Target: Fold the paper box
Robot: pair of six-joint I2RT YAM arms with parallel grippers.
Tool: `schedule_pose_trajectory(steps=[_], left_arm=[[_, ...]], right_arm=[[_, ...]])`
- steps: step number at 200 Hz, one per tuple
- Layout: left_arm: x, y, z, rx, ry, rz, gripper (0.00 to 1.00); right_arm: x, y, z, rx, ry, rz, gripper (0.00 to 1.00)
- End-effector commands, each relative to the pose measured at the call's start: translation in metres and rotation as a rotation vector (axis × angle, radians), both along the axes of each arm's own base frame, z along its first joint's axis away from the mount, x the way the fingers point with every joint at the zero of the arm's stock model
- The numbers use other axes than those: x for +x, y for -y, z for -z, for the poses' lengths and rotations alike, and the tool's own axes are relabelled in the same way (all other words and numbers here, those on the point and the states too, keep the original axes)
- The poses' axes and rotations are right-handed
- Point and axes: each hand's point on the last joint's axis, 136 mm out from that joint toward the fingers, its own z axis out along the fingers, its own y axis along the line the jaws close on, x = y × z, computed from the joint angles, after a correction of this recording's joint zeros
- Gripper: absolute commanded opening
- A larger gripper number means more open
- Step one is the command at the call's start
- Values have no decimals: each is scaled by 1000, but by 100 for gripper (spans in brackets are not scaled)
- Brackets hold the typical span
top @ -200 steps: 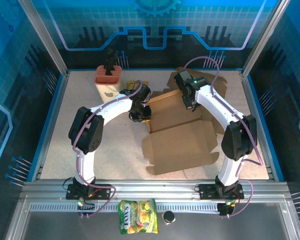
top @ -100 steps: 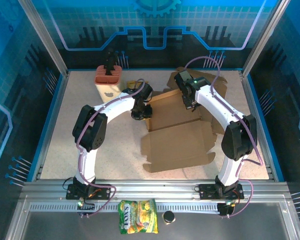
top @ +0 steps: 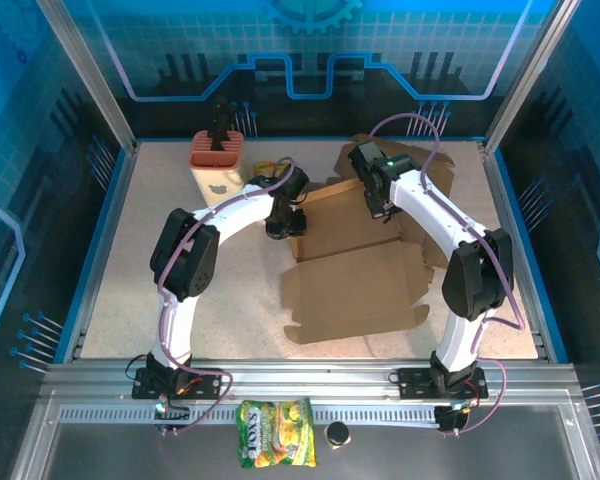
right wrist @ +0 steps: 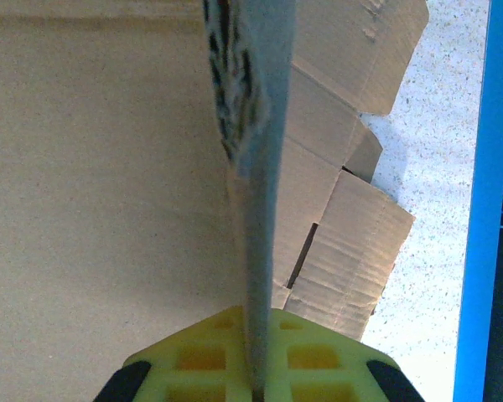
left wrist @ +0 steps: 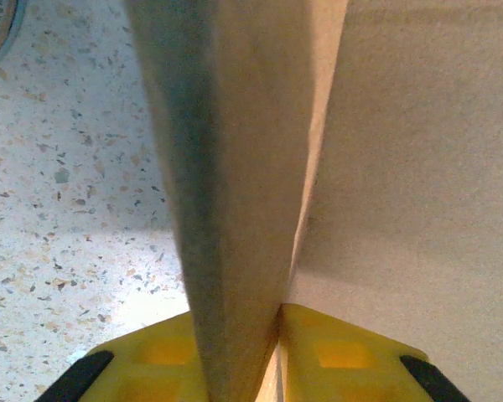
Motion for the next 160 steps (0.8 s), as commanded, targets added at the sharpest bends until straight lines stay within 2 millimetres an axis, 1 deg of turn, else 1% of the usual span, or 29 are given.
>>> schedule_pose_trajectory(steps=[1, 9, 36, 76, 113, 160], left_arm=[[-4, -1, 9, 48, -17, 34, 22], [-3, -1, 9, 49, -16, 35, 22], [-3, -3, 10, 68, -15, 43, 16], [-7, -8, 14, 140, -31, 56, 12], [-7, -8, 13, 150, -26, 58, 0], [-6, -4, 13, 167, -22, 81, 0]], right_arm=[[1, -2, 7, 23, -23, 8, 0], [0, -2, 8, 23, -24, 7, 0], [1, -2, 8, 23, -24, 10, 0], [3, -3, 7, 27, -18, 12, 0], [4, -3, 9, 28, -20, 13, 0], [4, -4, 9, 33, -21, 12, 0]])
